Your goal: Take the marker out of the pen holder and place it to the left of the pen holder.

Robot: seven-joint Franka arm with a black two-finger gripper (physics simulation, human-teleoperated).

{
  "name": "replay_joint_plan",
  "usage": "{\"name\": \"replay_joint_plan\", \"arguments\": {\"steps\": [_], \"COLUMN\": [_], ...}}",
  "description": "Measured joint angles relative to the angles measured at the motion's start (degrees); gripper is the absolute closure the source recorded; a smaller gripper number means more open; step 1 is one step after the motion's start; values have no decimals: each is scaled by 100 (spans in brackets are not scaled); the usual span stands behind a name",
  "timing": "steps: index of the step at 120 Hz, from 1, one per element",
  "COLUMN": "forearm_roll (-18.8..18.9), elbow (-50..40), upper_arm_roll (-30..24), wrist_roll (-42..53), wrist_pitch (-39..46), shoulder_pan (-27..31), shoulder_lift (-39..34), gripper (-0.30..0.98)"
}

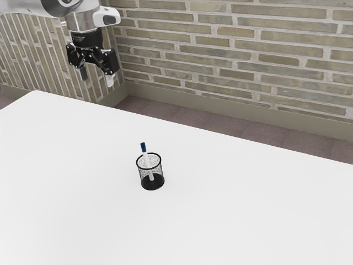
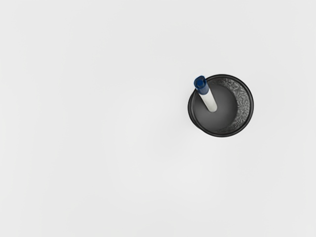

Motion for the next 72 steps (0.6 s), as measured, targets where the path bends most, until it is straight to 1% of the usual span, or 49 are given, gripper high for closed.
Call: {"name": "replay_joint_plan", "arguments": {"steps": [29, 36, 40, 46, 57, 65, 72], "forearm_roll": [-35, -48, -50, -49, -113, -166, -198], "elbow": [0, 183, 378, 643, 791, 816, 810], "upper_arm_roll": [9, 1, -24, -46, -125, -194, -220], "wrist_roll": [1, 3, 13, 40, 97, 133, 162], "wrist_pitch": [-4, -3, 0, 1, -13, -21, -26], "shoulder_pan": [7, 133, 338, 692, 1283, 1476, 1571], "shoulder_lift": [0, 50, 312, 960, 1955, 2395, 2597], "gripper": [0, 0, 1, 2, 2, 1, 1]}}
